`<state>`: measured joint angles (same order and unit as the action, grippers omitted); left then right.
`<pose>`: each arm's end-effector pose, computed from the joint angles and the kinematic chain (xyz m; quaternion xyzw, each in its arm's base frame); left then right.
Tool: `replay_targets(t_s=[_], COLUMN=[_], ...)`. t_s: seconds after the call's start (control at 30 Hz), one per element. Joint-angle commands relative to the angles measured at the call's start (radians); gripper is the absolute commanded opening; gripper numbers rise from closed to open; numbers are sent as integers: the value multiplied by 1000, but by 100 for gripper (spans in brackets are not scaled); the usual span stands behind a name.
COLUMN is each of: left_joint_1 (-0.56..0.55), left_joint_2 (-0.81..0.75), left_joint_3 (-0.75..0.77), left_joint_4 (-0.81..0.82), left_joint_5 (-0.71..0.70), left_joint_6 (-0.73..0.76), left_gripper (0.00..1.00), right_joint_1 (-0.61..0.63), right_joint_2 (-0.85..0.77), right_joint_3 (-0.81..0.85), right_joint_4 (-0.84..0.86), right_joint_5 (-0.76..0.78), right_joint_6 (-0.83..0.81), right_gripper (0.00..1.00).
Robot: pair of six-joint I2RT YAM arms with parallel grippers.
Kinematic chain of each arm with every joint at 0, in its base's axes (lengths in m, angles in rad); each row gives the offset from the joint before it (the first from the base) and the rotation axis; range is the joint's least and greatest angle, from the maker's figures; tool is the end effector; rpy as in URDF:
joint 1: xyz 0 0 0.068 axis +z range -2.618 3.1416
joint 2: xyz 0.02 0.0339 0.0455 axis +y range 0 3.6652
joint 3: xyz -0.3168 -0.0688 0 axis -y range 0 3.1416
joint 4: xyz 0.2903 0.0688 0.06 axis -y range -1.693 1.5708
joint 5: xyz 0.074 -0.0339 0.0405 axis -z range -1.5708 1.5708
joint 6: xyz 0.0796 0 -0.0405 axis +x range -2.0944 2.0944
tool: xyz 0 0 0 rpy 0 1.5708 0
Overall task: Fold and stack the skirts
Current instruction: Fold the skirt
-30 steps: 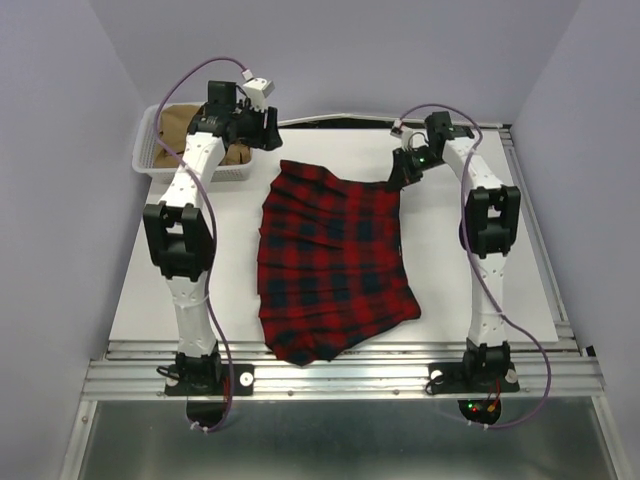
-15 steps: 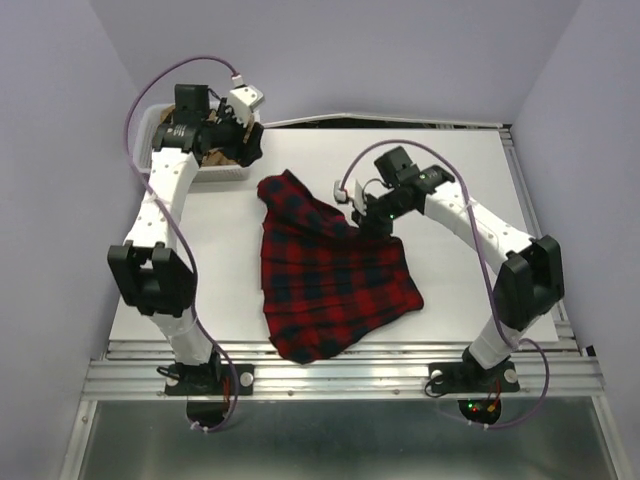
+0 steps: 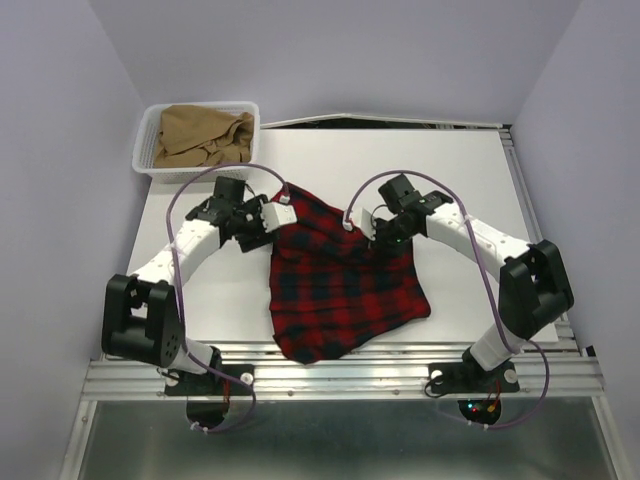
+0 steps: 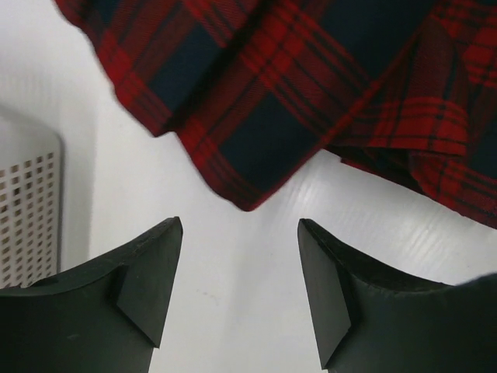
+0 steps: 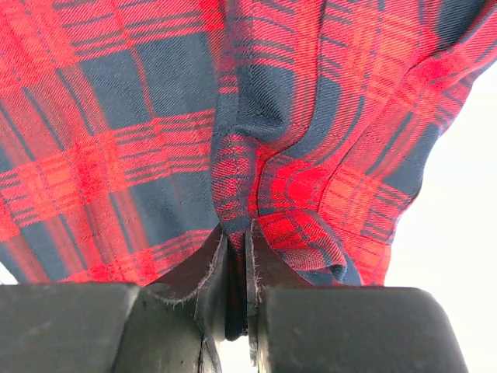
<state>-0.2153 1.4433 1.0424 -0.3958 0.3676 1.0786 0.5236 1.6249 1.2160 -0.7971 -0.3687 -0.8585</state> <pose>0.3593 -0.1079 0.2637 0.6038 0.6849 0.0015 0.4079 0.3150 0.2150 0.2310 -0.6418 0.7238 0.1480 0.2059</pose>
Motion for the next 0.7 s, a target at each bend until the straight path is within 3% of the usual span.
replay_targets(t_s=[0.0,0.13,0.23,0.4,0.67], left_joint_1=[-70,-119,-113,-116,-118], left_joint_2=[-110,-71,-2,46,-13], left_joint_3=[-125,-139,-102,-88,-53], left_joint_4=[294,371,388,374,163], left_joint_5=[-116,-163,-174,-118,-45], left_joint_6=[75,130,159,267,302], left_gripper=[71,59,58,61,69], right_joint_1=[3,3,3,3,-7], right_joint_2=[12,12,9,7,24], right_joint_3=[43,42,39,42,65], right_joint_4=[47,47,47,48,50], right_joint_5=[20,39,51,60,65], right_joint_6=[21,24,27,33,41], right_gripper=[1,1,1,1,1])
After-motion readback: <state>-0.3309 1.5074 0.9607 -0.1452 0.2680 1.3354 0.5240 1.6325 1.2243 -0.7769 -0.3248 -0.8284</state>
